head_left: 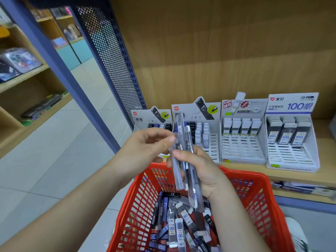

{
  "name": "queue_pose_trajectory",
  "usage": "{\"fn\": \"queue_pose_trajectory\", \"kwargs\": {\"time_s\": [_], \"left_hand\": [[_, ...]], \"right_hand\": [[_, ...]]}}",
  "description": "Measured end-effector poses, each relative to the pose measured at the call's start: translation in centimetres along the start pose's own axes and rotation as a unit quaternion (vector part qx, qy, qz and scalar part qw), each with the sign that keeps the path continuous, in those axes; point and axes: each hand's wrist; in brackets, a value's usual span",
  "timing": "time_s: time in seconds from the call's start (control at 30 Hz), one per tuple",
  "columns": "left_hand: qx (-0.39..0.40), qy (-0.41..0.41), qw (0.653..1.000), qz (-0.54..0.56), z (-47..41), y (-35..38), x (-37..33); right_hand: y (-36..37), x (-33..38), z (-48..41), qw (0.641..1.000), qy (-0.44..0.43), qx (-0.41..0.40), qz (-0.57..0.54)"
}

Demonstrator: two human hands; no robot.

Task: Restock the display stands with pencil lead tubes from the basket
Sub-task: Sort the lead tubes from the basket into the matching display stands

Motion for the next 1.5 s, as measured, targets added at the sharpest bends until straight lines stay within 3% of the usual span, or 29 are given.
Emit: {"fn": "queue_pose_trajectory", "kwargs": {"time_s": [0.2,0.4,0.57,0.83,1.03,1.27,1.5], "left_hand": [[0.014,-0.023,1.000,-0.004,-0.1,-1.6,0.4],[-0.151,-0.017,0.988,0.022,-1.0,-3.7,2.0],[-0.227,-0.033,0.973,-0.038,-2.3,-6.9,4.5],[-0.205,-0.029,0.960,-0.187,-7.7,-9.0,9.0],[-0.157,0.005,0.949,-0.273,-12.9,-9.7,11.4],[-0.135,0.088,0.971,-0.174,-15.9,-9.0,11.6],[-0.046,0.161,0.982,-0.085,-16.6,-2.4,8.8]], "right_hand": [[0.0,-0.7,-0.2,0.997,0.042,0.048,-0.052],[-1.6,-2.5,-1.3,0.990,0.074,0.095,-0.070],[-3.6,-3.2,-1.5,0.987,0.068,0.050,-0.136],[-3.0,-5.0,-4.6,0.951,0.054,-0.025,-0.305],[-2.3,-5.1,-7.3,0.972,0.062,-0.120,-0.193],[-3.8,-2.2,-10.2,0.984,0.066,-0.159,-0.036],[-8.6,3.6,-9.0,0.972,-0.009,-0.234,-0.037]]}}
Point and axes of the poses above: each hand's wrist, its own z-axis away from the middle knuckle, its own y-axis out of the palm, x = y × z, and after that the axes turned 3 degrees about y, right-handed
